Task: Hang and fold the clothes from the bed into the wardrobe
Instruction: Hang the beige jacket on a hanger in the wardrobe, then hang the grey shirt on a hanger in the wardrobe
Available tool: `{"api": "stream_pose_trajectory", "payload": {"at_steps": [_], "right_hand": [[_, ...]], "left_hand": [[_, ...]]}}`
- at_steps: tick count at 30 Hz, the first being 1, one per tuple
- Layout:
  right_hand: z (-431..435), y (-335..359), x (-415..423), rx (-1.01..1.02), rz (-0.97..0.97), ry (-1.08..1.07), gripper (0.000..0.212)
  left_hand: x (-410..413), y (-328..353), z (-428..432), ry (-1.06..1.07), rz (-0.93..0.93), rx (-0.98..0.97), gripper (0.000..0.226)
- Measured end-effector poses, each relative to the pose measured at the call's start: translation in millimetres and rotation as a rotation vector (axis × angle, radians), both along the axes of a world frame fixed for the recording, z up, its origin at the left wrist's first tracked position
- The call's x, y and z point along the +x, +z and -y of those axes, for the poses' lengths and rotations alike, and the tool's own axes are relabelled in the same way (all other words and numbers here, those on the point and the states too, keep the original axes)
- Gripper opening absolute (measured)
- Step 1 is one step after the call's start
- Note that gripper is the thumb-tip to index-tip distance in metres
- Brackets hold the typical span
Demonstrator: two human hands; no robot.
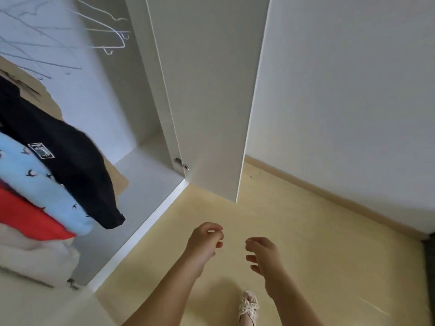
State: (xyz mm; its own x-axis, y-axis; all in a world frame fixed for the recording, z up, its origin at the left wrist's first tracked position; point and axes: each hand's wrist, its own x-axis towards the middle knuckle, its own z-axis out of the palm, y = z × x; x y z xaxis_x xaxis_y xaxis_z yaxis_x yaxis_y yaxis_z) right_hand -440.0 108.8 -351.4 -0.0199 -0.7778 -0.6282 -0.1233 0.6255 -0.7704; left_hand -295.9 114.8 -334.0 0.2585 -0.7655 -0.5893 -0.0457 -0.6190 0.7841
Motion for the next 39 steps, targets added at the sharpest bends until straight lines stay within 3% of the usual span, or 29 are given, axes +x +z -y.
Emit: {"api": "stream_pose_trajectory", "payload": {"at_steps": [13, 20, 26, 33, 39], "right_hand": [[-119.6, -5.1, -238.3, -0.03, 0.031, -0.608, 0.009], [-216.5, -6.2, -404.8, -0.036, -0.008, -0.947, 0.01], [-291.2, -13.6, -502.8, -0.028, 0.007, -1.187, 0.009], [-319.4, -28.6, -572.5, 0.034, 0.042, -1.31, 0.007], [-307.3, -34.4, -671.3, 0.064, 0.019, -1.397, 0.023]], "left_hand": [[-260.1, -0.2, -30.7, -0.598, 0.06, -0.038, 0.009], [-458.2, -0.8, -91.4, -0.927, 0.006, -0.042, 0.015], [-578.3, -8.4, -147.0, -1.118, -0.021, 0.003, 0.017], [-677.6, -20.2, -162.4, -1.253, 0.011, 0.025, 0.016], [-784.0, -26.7, -143.0, -1.345, -0.029, 0.034, 0.017]]}}
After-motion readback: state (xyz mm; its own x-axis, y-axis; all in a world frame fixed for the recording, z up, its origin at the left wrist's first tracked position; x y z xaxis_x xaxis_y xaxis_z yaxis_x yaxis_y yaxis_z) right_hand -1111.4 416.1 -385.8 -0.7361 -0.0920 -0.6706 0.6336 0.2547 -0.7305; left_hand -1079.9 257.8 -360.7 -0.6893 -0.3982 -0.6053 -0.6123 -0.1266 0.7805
